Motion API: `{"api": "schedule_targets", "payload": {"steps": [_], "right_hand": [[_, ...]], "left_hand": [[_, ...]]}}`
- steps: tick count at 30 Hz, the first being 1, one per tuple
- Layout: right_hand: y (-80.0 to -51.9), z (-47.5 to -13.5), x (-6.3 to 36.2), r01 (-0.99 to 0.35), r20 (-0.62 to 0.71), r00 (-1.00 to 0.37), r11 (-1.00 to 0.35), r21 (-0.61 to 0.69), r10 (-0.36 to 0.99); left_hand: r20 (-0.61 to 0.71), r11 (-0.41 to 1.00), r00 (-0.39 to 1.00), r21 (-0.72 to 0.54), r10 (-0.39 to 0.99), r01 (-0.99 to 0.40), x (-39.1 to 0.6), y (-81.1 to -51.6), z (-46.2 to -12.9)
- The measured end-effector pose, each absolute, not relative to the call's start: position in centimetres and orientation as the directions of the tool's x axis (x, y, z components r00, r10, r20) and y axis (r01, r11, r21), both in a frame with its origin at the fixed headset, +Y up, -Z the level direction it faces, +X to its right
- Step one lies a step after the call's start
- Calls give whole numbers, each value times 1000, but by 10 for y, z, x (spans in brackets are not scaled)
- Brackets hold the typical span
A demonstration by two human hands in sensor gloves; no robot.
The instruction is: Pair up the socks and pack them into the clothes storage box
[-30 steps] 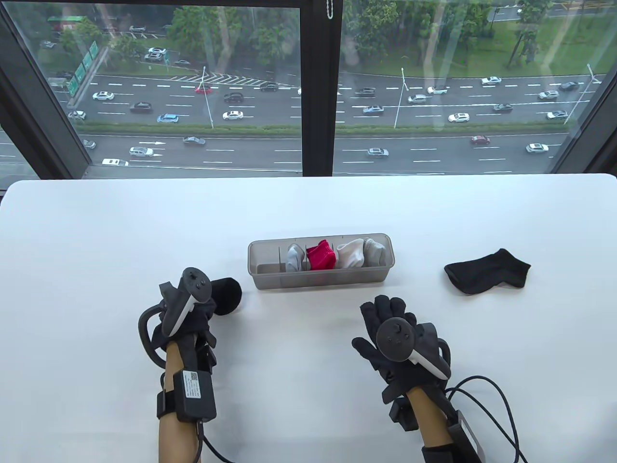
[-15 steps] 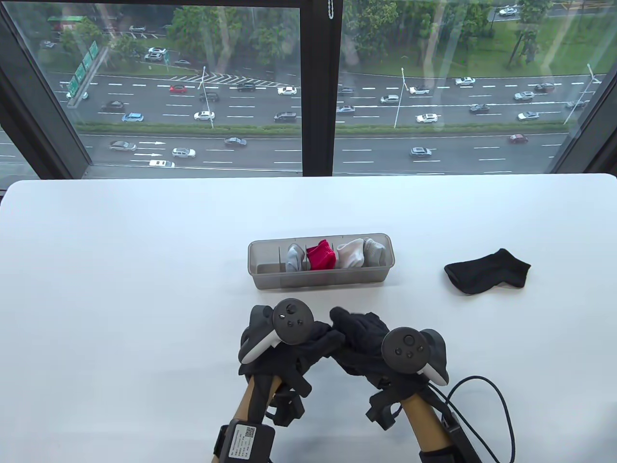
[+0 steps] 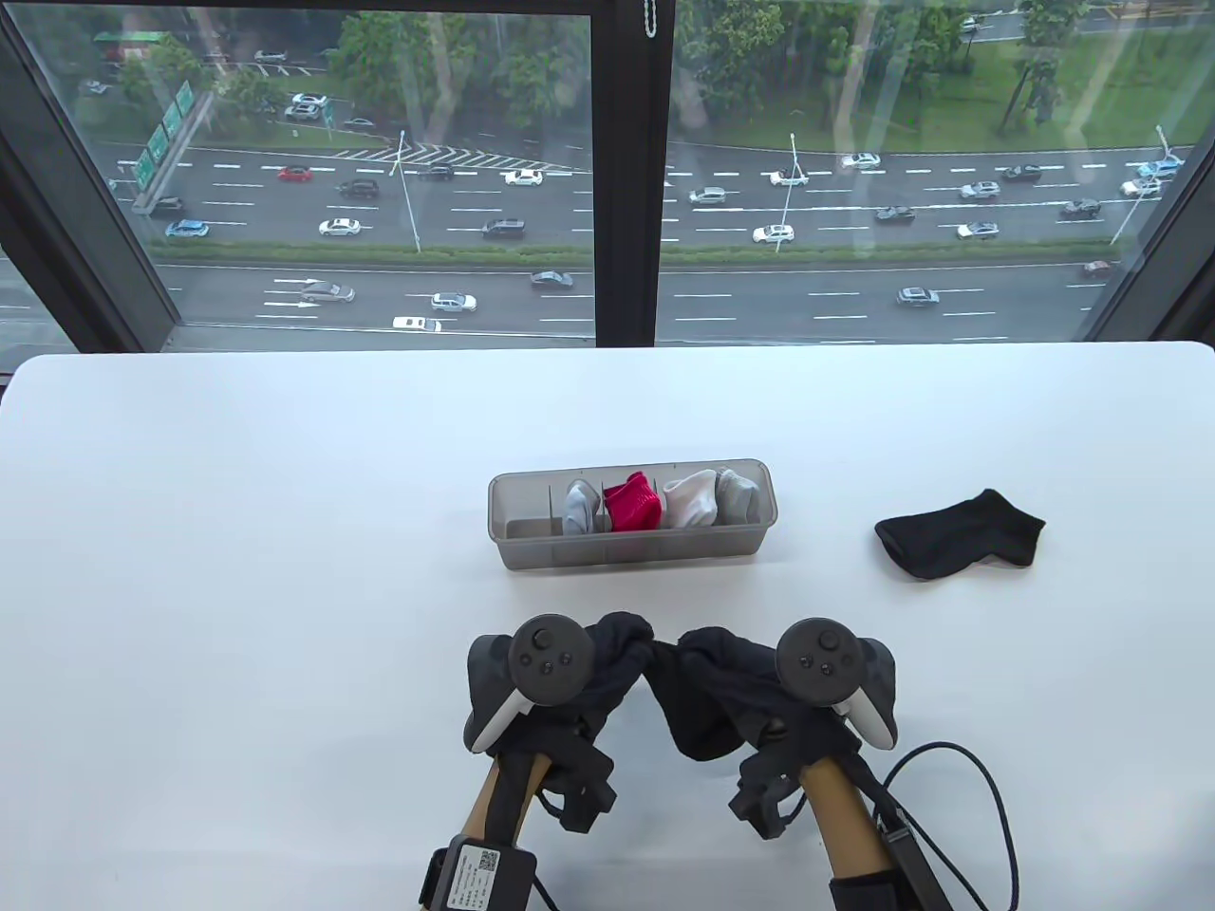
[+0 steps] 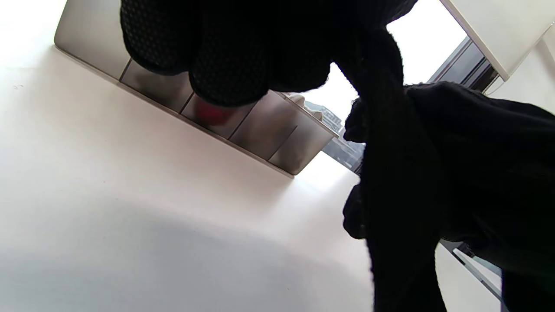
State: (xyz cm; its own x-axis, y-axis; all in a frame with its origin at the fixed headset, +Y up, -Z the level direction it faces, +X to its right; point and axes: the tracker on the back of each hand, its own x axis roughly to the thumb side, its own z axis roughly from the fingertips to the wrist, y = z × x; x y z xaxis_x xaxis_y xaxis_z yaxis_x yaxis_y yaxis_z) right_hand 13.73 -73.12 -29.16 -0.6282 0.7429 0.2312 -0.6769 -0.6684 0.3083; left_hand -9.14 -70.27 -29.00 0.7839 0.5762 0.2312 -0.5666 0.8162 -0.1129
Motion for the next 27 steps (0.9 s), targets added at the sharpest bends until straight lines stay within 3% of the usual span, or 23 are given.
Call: {"api": "schedule_targets", "payload": {"steps": [4,7,11,18,20,24,27], "right_hand": [[-728,-286,126,-650,308,-627,-698,298,716],[-725,-287,126,-742,319,-612,-665,84,724],[-724,-288,135,-782,276,-564,-611,122,778],[-729,-291,147,-868,161,-491,-496,-7,856],[-732,-295,155,-916,128,-391,-399,38,911],[-736,-297,151,-928,137,-219,-249,276,966],[-736,-296,145,-906,122,-180,-213,367,976]], "left_hand": [[284,839,792,-114,540,-532,-82,-704,-288],[276,835,789,-150,549,-529,-78,-703,-286],[236,786,751,-238,617,-571,-86,-705,-291],[153,832,819,-39,552,-553,-100,-707,-292],[197,784,759,-109,620,-612,-102,-709,-293],[202,684,656,-298,727,-666,-98,-714,-298],[183,638,612,-262,769,-724,-99,-713,-299]]}}
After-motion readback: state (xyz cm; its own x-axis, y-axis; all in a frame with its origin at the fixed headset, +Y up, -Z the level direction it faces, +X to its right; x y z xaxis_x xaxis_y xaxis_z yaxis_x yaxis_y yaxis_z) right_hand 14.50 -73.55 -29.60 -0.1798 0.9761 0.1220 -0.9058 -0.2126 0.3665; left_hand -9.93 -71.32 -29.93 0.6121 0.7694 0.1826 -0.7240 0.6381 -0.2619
